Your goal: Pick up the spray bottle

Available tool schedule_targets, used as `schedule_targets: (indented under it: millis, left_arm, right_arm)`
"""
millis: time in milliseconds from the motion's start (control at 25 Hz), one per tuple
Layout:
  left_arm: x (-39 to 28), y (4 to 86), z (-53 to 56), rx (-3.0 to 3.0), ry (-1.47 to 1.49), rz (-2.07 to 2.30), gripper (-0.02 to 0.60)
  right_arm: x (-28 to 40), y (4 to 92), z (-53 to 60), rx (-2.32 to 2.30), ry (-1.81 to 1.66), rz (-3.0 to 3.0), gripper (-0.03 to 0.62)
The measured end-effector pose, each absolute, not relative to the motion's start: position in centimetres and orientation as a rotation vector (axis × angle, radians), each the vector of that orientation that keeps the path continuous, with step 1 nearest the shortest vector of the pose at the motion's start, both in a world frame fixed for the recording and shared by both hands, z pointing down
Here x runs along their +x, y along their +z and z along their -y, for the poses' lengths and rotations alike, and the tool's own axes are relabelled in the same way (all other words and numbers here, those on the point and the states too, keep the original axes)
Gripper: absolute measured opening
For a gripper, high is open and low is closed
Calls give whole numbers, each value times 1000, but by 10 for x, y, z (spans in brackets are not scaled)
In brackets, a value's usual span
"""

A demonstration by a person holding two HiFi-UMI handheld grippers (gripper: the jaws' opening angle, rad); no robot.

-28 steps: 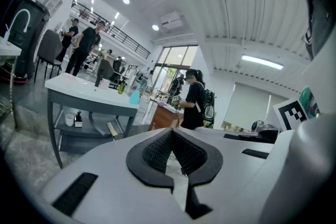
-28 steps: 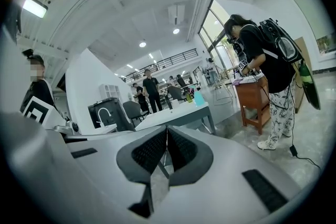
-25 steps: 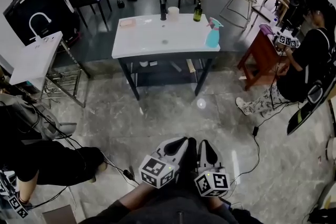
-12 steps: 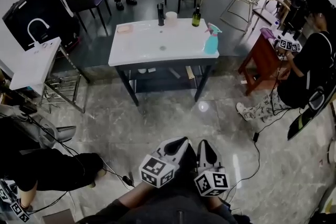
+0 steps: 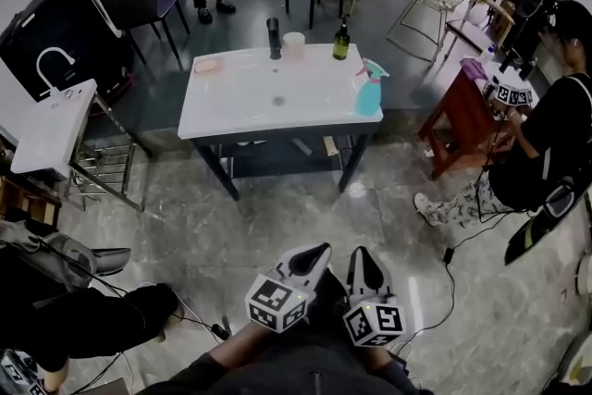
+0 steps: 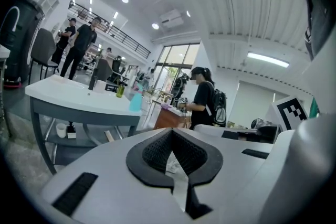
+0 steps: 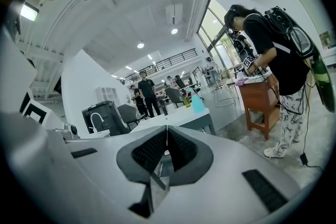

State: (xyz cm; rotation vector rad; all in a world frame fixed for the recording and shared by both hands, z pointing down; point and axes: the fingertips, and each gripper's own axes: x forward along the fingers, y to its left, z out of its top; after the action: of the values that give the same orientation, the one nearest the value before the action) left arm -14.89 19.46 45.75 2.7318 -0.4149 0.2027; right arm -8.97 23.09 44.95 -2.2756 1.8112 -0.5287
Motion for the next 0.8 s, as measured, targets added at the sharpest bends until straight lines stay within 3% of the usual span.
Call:
schedule_targets:
  millis: [800]
  left_arm:
    - [-73,467,-115,2689,237,482,6]
  right_arm:
    - [-8,458,-148,-2214,-618,-1847,9]
